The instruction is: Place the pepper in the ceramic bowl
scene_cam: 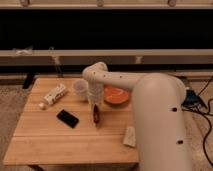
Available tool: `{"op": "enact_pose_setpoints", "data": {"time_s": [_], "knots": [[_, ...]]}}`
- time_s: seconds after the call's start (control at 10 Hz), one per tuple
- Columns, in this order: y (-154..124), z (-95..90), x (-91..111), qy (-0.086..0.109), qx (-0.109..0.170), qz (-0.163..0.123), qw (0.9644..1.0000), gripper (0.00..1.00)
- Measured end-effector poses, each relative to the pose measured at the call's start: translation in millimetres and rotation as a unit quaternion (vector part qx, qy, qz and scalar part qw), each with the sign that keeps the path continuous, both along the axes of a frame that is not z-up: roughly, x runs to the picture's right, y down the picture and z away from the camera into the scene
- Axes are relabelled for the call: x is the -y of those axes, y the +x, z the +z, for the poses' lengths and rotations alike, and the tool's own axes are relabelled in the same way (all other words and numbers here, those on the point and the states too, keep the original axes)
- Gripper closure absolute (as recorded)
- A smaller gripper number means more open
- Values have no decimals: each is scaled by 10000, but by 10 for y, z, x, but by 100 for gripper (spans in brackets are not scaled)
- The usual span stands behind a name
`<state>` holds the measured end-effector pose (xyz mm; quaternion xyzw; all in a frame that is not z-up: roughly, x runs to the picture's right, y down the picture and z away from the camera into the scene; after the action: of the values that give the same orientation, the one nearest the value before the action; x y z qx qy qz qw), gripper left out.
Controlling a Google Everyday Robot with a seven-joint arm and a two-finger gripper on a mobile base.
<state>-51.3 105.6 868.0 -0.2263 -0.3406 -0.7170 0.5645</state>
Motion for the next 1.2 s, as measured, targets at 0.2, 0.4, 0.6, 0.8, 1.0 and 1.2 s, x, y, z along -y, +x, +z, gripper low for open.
{"op": "enact_pose_setpoints", "data": {"time_s": [0.2,0.4,0.6,0.8,1.0,1.2], "knots": [[217,74,299,39,-46,70,10000,100],[486,116,657,136,-117,166,9997,100],[703,128,911,218,-200,260,9992,100],[969,249,1116,329,-318,376,9982,99],[1126,416,1131,492,-441,370,9971,85],[1177,596,1124,722,-547,374,9952,65]]}}
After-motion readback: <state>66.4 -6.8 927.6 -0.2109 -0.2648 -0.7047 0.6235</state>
